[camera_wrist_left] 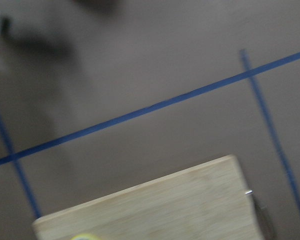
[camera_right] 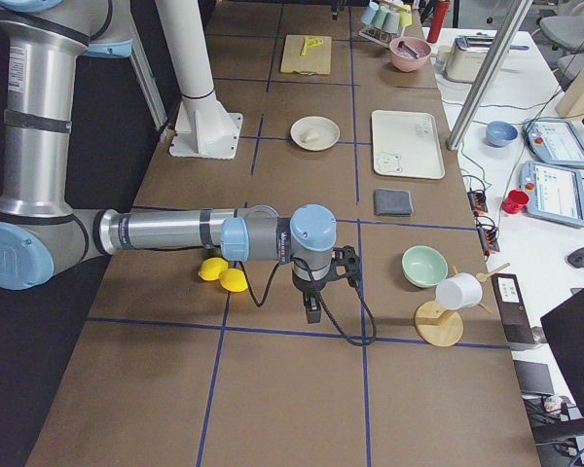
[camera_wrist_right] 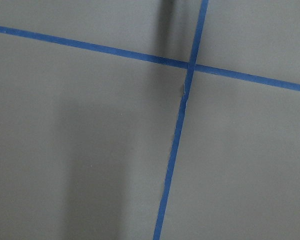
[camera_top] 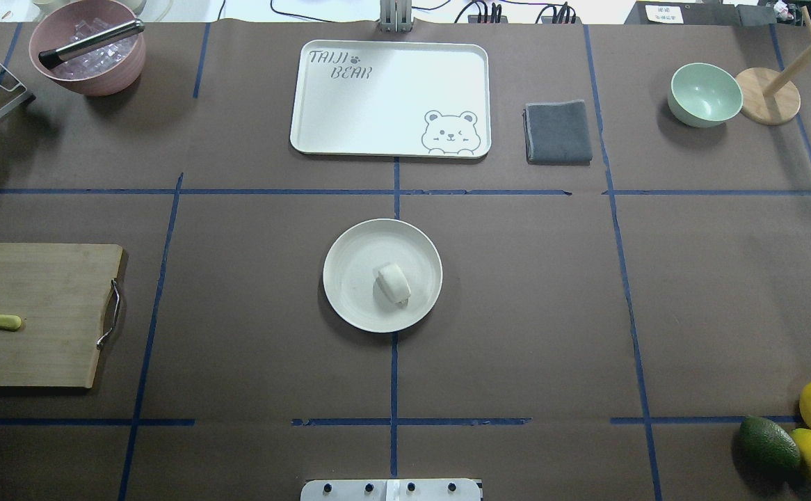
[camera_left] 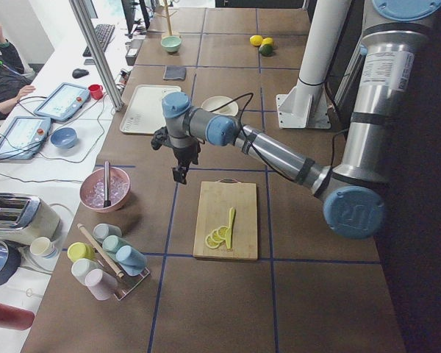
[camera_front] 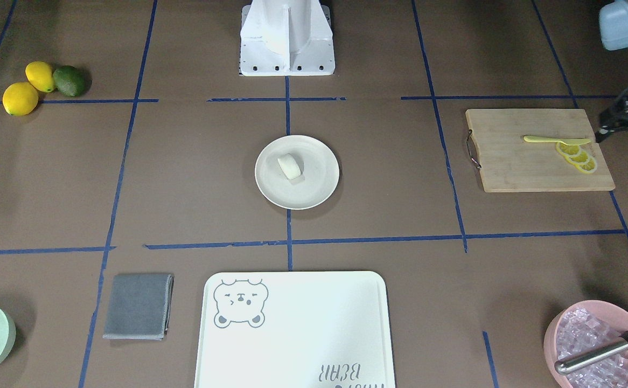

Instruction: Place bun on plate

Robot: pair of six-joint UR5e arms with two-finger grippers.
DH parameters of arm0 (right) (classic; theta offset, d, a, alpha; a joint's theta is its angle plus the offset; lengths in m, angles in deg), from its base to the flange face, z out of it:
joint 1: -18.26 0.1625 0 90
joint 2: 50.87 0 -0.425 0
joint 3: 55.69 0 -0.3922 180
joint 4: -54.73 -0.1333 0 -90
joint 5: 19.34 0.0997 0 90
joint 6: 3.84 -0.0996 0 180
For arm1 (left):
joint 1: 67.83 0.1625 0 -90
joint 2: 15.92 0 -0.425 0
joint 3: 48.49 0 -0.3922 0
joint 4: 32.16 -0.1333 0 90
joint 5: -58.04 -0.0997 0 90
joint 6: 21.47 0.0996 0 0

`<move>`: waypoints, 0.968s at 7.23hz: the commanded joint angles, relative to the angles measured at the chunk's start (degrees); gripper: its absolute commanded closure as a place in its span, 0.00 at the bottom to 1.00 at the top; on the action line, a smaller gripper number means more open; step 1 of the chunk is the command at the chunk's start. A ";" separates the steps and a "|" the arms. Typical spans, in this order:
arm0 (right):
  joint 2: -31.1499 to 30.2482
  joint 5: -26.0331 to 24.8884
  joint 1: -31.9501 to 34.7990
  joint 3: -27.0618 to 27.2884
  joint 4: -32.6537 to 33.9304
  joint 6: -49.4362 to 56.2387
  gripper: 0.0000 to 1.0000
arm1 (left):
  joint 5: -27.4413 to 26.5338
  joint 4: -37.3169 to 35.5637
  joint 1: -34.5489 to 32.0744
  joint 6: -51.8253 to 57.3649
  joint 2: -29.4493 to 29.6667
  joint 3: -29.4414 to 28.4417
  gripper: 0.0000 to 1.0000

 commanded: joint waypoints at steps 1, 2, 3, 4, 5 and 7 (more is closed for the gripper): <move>0.00 0.26 0.00 0.16 -0.09 0.00 0.00 | 2.48 0.25 -8.02 3.81 -3.48 -5.69 0.00; 0.00 0.18 0.00 0.25 -0.09 0.00 0.00 | 2.39 0.16 -9.77 3.89 -5.23 -7.35 0.00; 0.00 0.26 0.00 0.25 -0.09 0.00 0.00 | 2.82 0.95 -10.22 4.15 -6.64 -10.59 0.00; 0.00 0.26 0.00 0.25 -0.09 0.00 0.00 | 2.74 2.26 -10.31 3.55 -6.04 -10.54 0.00; 0.00 0.18 0.00 0.25 -0.09 0.00 0.00 | 2.48 2.27 -10.32 3.72 -6.04 -10.27 0.00; 0.00 0.17 0.00 0.17 -0.09 0.00 0.00 | 2.30 2.27 -10.32 3.89 -5.95 -10.53 0.00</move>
